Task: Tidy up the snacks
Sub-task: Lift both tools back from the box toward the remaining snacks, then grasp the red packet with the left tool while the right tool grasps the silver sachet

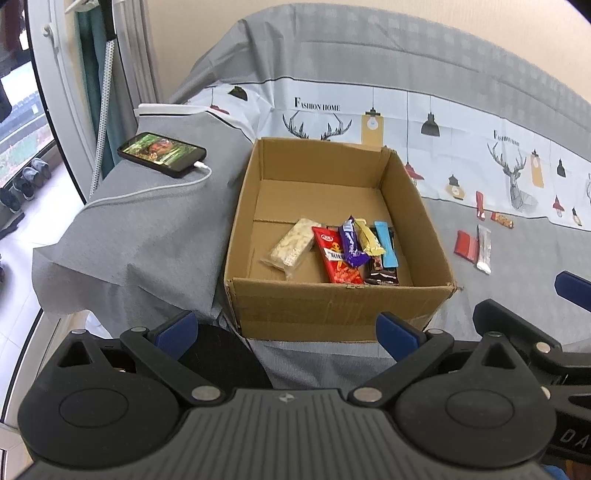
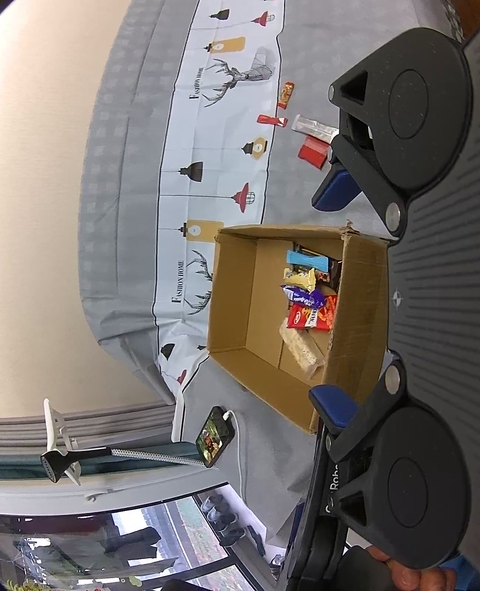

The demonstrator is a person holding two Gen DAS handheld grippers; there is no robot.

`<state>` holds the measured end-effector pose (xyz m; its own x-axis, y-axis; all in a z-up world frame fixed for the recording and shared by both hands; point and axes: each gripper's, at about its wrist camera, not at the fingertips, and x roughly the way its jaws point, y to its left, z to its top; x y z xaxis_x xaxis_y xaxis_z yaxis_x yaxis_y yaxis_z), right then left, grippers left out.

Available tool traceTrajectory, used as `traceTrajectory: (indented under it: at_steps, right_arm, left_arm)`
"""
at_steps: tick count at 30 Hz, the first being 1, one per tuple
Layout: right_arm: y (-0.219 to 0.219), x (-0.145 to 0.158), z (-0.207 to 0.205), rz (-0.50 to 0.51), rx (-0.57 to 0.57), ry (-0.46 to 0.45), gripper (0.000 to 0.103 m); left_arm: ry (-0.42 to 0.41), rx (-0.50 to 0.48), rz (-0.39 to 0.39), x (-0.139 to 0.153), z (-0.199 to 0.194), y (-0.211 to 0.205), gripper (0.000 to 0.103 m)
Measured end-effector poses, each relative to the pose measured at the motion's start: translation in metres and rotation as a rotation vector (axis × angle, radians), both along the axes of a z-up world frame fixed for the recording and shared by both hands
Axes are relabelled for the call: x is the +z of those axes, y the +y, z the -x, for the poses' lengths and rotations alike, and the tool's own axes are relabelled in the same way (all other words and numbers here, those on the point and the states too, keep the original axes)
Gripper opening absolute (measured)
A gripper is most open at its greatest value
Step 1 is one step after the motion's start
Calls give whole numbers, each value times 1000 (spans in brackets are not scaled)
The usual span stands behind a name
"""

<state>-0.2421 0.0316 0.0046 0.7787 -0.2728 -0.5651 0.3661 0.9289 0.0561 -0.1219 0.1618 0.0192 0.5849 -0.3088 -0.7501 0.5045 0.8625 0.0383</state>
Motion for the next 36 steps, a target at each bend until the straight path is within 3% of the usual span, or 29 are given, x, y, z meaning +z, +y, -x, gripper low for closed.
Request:
traceTrajectory:
  at_steps: [11, 19, 27, 36]
  right_arm:
    - [-40, -19, -4, -86, -92, 24, 100]
    - [-137, -49, 3, -119, -373, -2, 102]
    - [-275, -138, -22, -172, -607, 101, 102]
    - [-365, -226, -80, -216, -642, 197, 102]
  left_arm:
    - [34, -25, -69, -13, -13, -21, 103]
    - [48, -4, -113, -16, -27, -44, 103]
    - [50, 10, -185, -13, -52, -89, 103]
    - [51, -33, -234, -8, -83, -166, 103]
